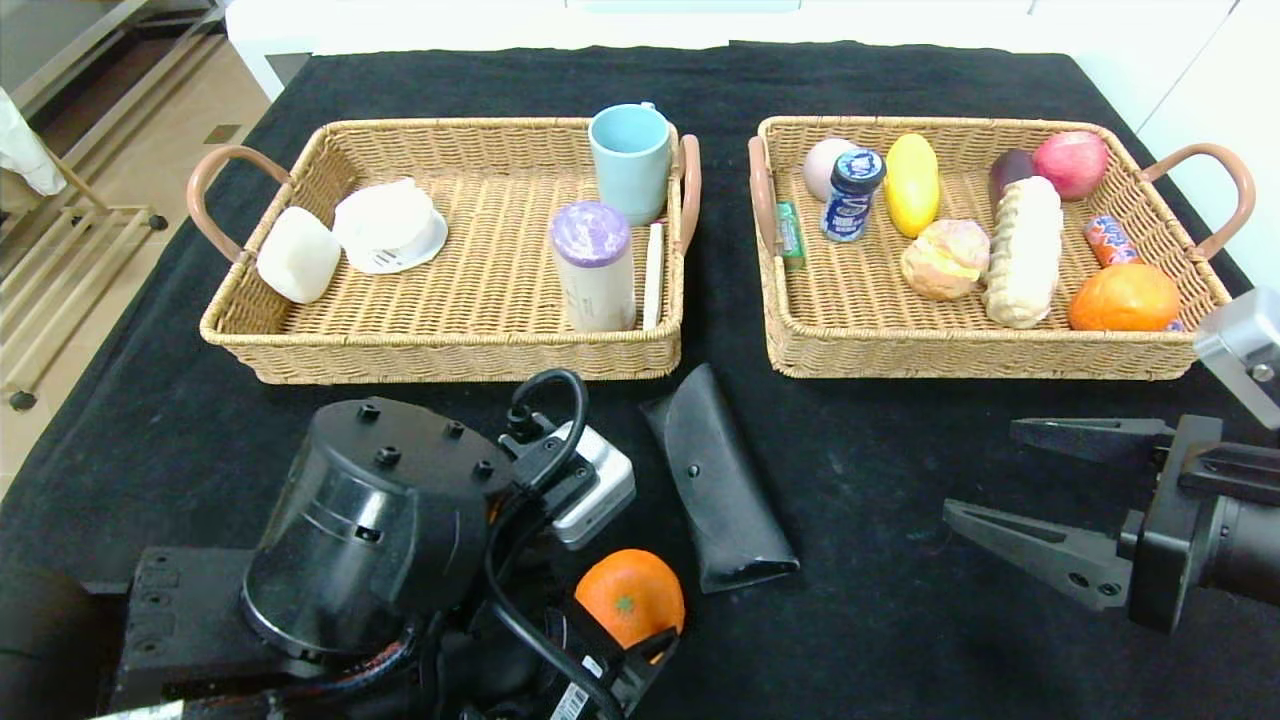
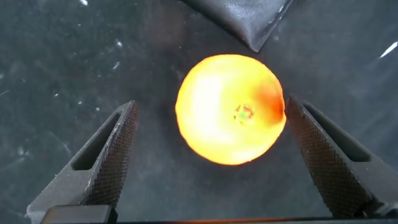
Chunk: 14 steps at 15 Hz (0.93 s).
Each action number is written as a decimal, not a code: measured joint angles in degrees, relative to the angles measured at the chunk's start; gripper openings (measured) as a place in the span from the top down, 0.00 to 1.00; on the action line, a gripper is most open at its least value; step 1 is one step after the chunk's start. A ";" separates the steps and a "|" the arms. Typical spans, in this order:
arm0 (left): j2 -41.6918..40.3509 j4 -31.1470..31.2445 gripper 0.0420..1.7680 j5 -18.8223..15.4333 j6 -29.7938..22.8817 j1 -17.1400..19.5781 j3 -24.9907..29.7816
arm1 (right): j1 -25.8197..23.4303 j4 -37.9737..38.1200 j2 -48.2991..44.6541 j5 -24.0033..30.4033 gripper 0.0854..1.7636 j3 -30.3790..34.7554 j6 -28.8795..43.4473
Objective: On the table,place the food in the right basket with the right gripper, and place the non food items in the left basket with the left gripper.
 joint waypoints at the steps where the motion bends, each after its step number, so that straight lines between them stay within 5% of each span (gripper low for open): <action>1: 0.49 -0.24 0.03 -0.02 0.18 -0.09 -0.11 | 0.00 0.00 -0.05 0.00 0.03 0.00 0.00; 14: 3.78 -0.17 0.03 -0.07 0.41 -0.88 -0.06 | 0.00 0.00 -0.18 0.00 0.03 0.09 -0.02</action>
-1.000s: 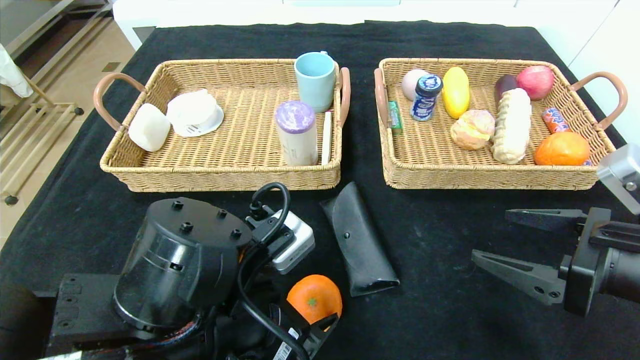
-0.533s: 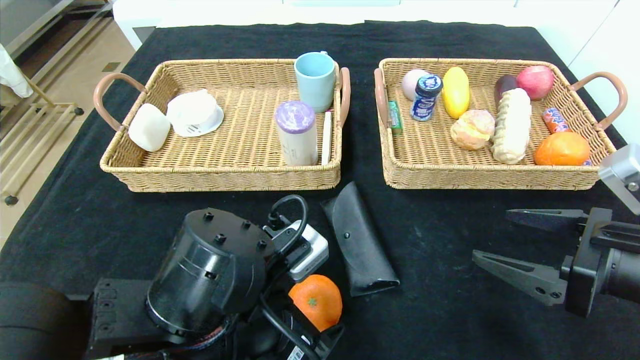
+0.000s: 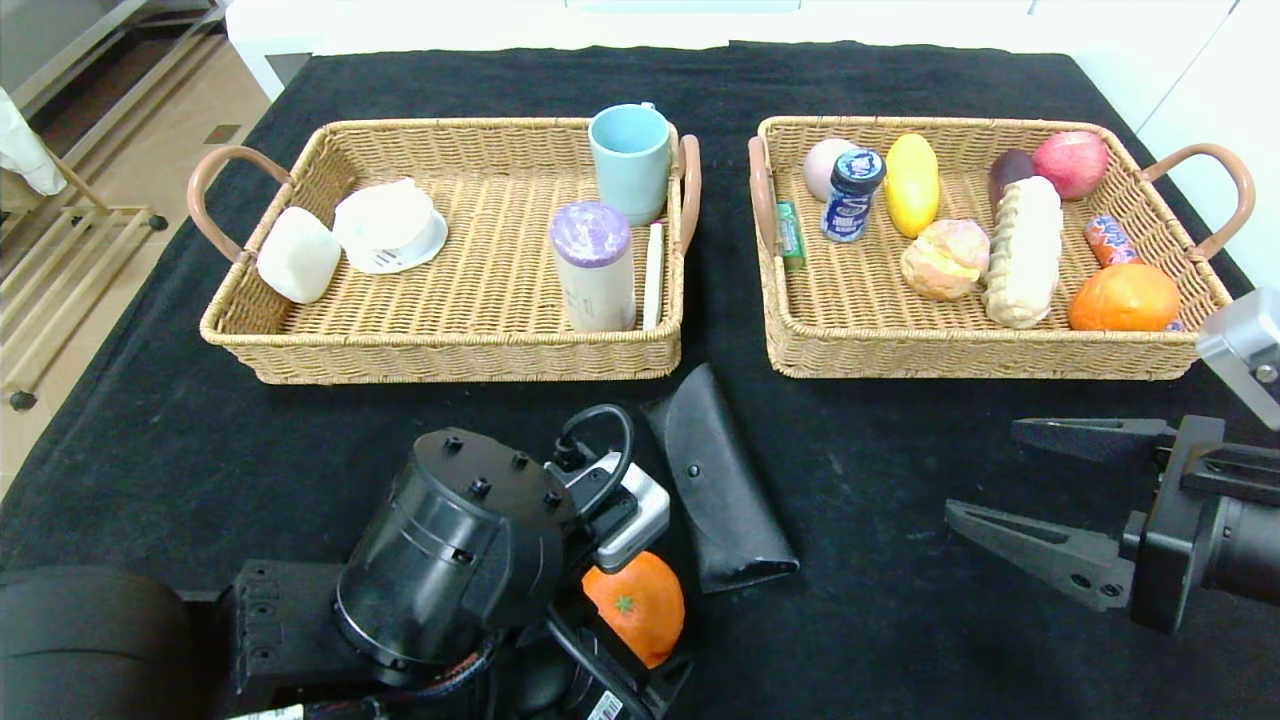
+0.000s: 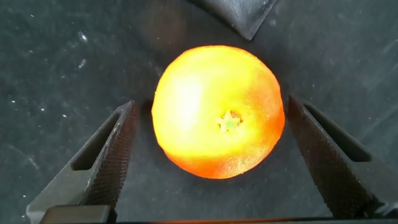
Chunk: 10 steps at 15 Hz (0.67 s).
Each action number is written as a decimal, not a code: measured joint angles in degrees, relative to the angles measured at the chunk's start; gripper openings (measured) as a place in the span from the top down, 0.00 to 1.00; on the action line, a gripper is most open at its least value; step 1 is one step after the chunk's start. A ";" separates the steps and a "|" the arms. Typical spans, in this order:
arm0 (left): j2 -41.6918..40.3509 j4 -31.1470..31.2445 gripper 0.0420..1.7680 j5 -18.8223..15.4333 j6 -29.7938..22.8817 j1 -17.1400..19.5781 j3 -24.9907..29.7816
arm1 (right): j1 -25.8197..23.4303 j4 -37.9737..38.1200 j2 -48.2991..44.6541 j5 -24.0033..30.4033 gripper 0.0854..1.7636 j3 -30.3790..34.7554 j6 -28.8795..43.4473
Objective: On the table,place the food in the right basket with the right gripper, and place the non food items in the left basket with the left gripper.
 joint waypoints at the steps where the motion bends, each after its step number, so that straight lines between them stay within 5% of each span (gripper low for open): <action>1: 0.16 0.00 0.03 0.00 0.00 0.00 0.00 | 0.00 -0.02 0.00 0.02 0.03 0.00 0.00; 3: 0.44 -0.11 0.06 -0.02 -0.06 0.00 -0.05 | 0.00 0.00 0.00 0.00 0.03 0.00 -0.02; 6: 0.68 -0.11 0.30 -0.09 -0.01 0.00 -0.05 | 0.00 0.02 0.00 0.02 0.03 0.00 -0.02; 10: 0.74 -0.16 0.34 -0.09 -0.01 0.00 -0.05 | 0.00 0.05 0.07 0.00 0.03 0.00 0.00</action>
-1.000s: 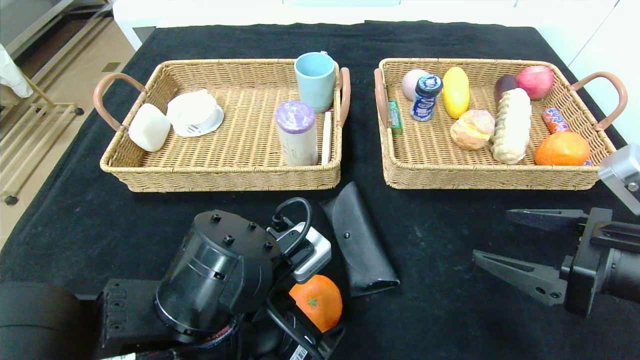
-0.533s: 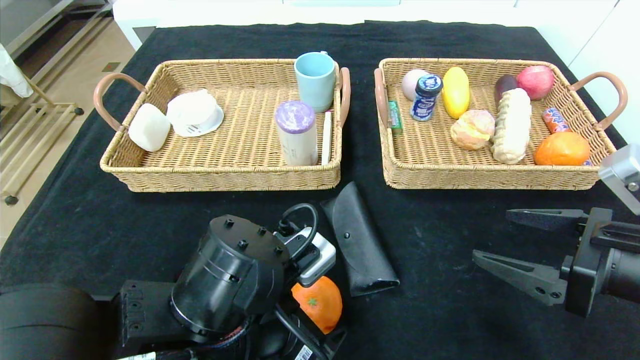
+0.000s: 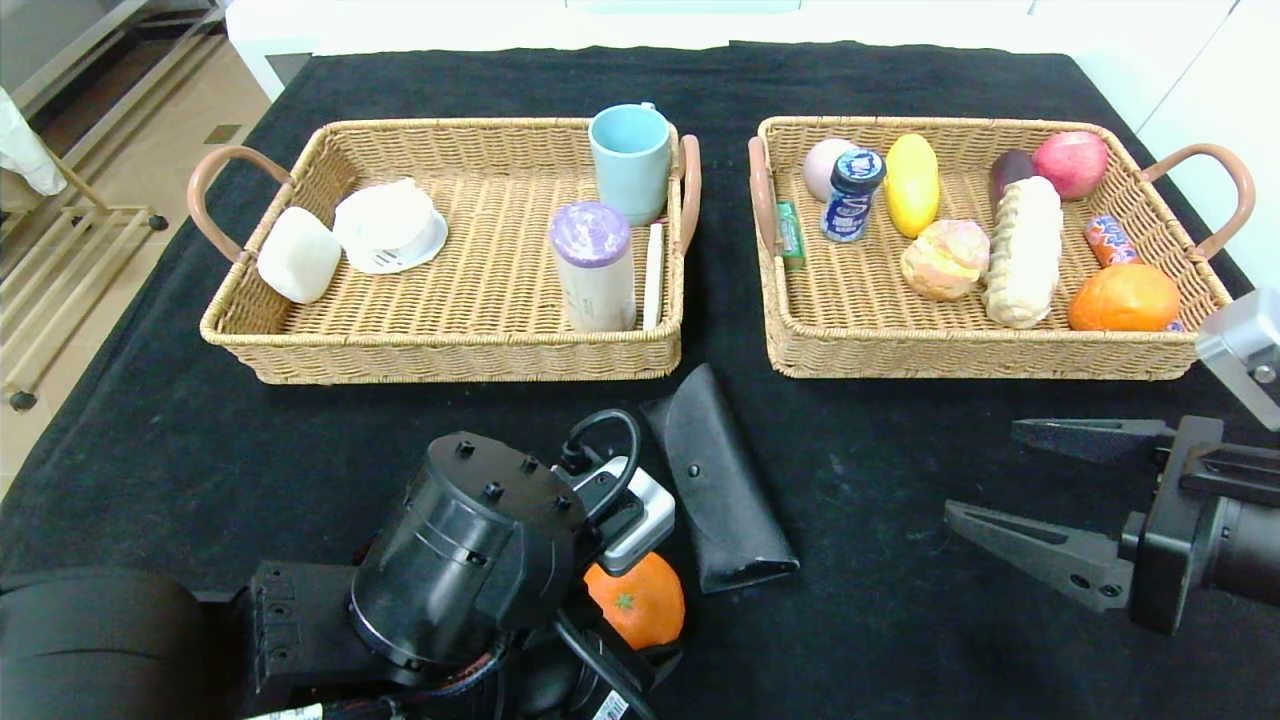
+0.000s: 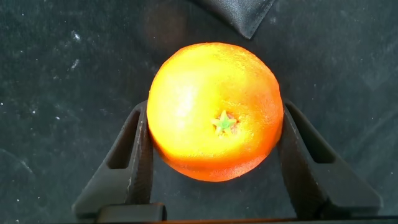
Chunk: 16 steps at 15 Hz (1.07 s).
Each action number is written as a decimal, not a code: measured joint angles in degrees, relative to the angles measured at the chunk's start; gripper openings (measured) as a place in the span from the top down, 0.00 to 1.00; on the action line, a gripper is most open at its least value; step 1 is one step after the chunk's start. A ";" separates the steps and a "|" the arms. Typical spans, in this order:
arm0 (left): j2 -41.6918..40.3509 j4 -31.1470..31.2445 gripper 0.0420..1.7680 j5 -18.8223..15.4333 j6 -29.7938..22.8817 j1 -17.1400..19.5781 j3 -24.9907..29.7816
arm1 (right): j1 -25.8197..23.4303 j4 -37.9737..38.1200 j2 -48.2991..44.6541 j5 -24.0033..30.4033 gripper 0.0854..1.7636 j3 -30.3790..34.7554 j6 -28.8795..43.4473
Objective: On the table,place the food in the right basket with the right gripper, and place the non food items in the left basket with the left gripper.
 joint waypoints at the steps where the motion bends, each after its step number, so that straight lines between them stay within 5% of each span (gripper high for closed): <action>1: 0.02 0.00 0.34 -0.04 0.01 0.00 0.00 | 0.00 -0.02 0.00 0.02 0.03 0.00 0.00; 16: -6.68 -3.54 0.36 -0.26 1.16 -0.24 -0.91 | -1.96 0.61 -3.44 -0.56 0.03 -2.97 2.79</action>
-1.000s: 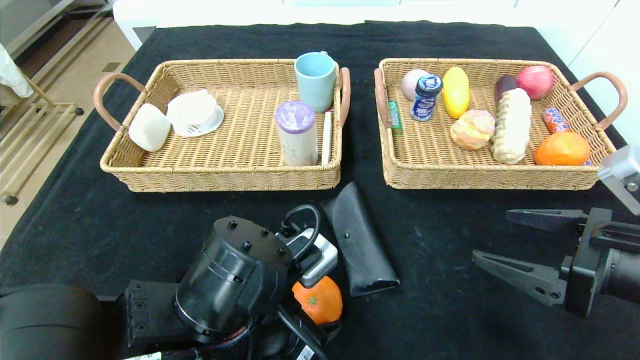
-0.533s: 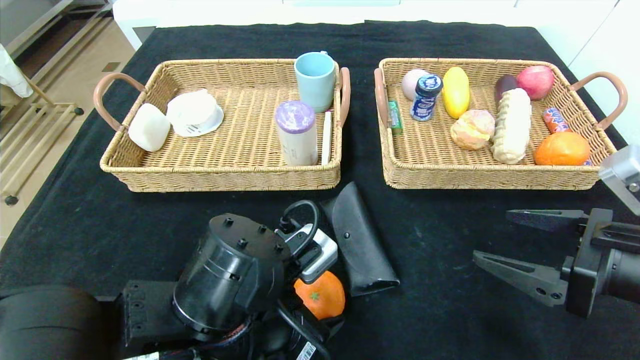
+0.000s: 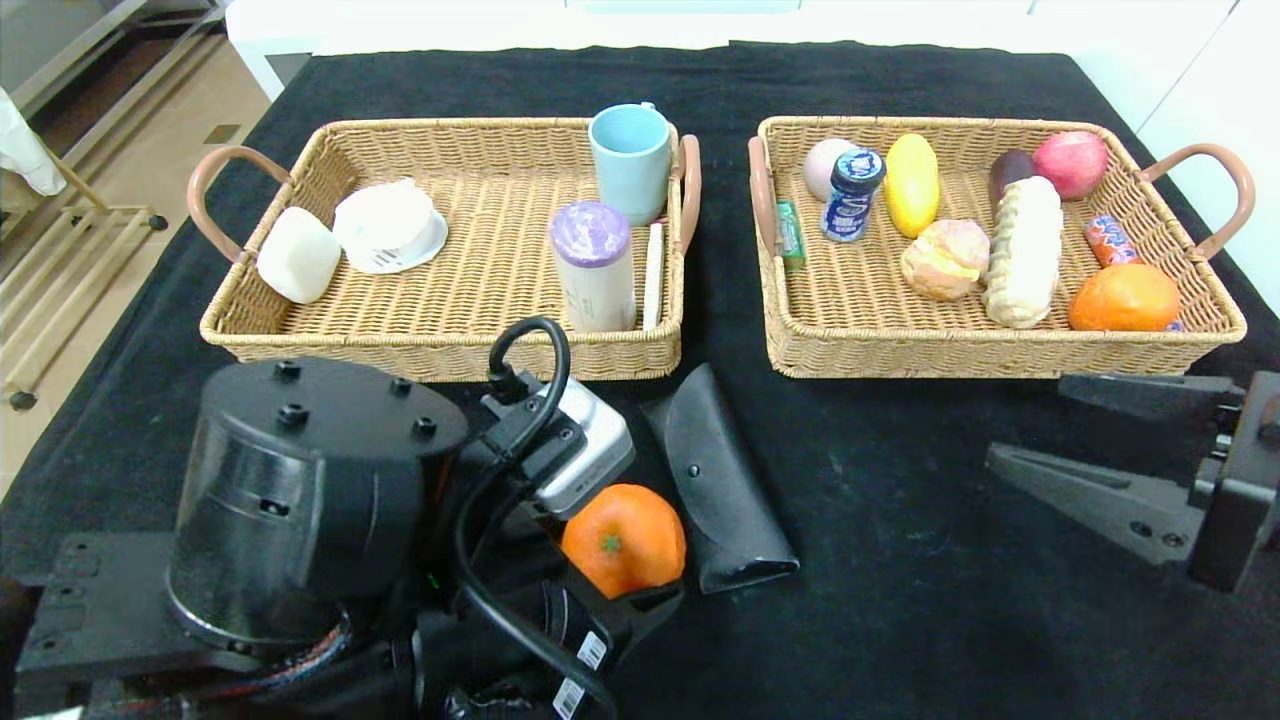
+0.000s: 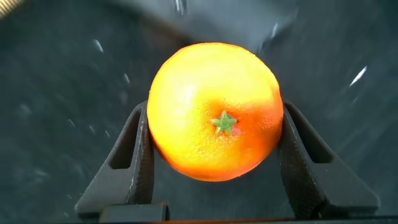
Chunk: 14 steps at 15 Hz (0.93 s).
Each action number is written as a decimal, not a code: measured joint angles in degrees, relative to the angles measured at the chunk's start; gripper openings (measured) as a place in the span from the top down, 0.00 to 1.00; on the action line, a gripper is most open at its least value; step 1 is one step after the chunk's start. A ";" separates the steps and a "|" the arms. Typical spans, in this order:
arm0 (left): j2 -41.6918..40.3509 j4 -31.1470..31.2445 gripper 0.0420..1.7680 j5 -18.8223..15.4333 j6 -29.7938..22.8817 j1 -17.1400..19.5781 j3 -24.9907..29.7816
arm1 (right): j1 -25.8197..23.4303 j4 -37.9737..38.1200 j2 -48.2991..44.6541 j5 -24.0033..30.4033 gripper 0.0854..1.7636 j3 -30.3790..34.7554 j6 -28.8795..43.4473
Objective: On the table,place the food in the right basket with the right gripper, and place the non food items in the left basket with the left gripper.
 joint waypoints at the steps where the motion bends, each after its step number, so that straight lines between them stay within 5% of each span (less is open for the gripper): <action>1: 0.09 0.00 0.36 -0.02 0.02 -0.45 -1.12 | -1.02 0.02 -0.39 -0.52 0.03 -0.90 0.68; 14: 18.59 -7.68 0.36 0.41 3.73 -7.78 -22.49 | -16.43 0.00 -4.02 -0.63 0.03 -7.24 1.38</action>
